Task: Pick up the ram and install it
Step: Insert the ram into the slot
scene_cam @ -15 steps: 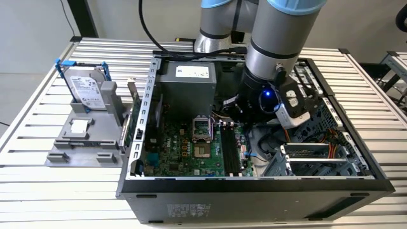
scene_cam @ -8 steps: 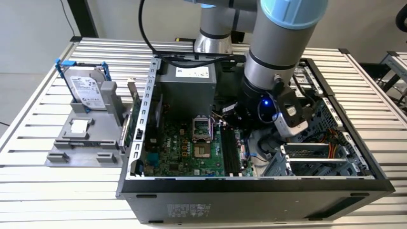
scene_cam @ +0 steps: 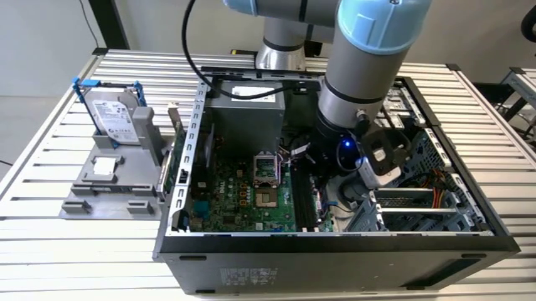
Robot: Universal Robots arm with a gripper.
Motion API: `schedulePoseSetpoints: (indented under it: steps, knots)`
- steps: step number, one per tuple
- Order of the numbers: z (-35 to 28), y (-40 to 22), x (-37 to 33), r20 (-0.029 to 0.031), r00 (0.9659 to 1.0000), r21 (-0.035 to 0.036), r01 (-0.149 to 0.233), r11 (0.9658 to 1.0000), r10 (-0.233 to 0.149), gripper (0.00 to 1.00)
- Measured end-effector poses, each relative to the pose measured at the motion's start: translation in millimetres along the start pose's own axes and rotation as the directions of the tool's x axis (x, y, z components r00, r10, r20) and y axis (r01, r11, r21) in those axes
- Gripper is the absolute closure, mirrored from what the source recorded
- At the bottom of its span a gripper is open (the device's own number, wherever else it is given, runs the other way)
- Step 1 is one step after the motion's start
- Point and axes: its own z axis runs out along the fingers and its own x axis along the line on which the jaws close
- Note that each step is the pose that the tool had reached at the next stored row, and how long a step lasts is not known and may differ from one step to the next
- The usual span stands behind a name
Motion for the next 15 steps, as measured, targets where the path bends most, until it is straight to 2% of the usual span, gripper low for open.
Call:
schedulePoseSetpoints:
  steps: [4,8,15]
  knots:
    - [5.1,-0.2,1.8,-0.0001,1.0,-0.0001,0.005,1.0,-0.005,1.0]
    - [5.7,-0.3,4.3,-0.0002,1.0,0.0002,0.006,1.0,-0.006,1.0]
    - [10.4,-1.5,6.4,-0.0002,1.0,0.0002,0.006,1.0,-0.006,1.0]
